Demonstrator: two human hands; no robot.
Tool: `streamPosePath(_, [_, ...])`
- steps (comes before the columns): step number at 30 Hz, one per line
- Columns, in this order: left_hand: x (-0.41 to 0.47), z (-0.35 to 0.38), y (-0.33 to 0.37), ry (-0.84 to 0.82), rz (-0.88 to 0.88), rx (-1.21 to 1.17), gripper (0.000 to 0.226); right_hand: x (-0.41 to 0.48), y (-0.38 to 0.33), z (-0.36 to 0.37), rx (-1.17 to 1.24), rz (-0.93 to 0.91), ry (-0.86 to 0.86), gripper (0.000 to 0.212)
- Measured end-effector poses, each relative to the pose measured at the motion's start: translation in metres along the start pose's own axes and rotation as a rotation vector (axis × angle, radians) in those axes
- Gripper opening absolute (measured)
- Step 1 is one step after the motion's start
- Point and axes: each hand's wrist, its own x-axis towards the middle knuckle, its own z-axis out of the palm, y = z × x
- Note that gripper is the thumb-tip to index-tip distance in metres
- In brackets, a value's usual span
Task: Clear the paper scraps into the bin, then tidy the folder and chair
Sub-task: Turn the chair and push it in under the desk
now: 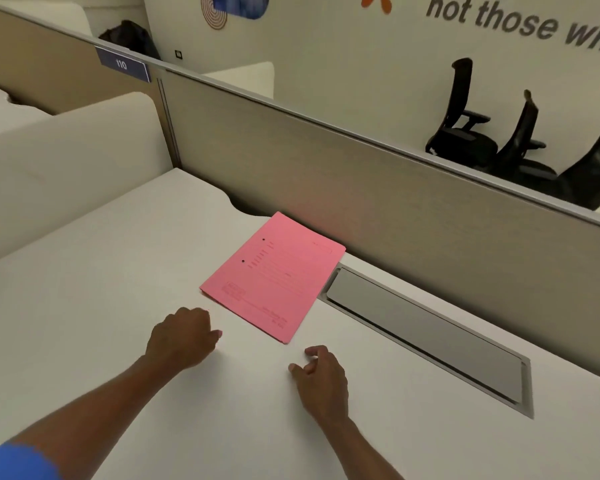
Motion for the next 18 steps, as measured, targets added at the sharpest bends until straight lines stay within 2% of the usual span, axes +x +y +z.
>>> streamPosePath(9, [-0.150,0.029,-0.083,-0.128,-0.026,-0.126,0.035,-0.144,0.026,0.000,-0.057,0.080,-0.146,0.035])
streamPosePath(18, [-0.308,0.049,-0.169,-0.301,0.087,-0.046,0.027,-0.315,0.053,0.011,-0.136,0.077,-0.234,0.029])
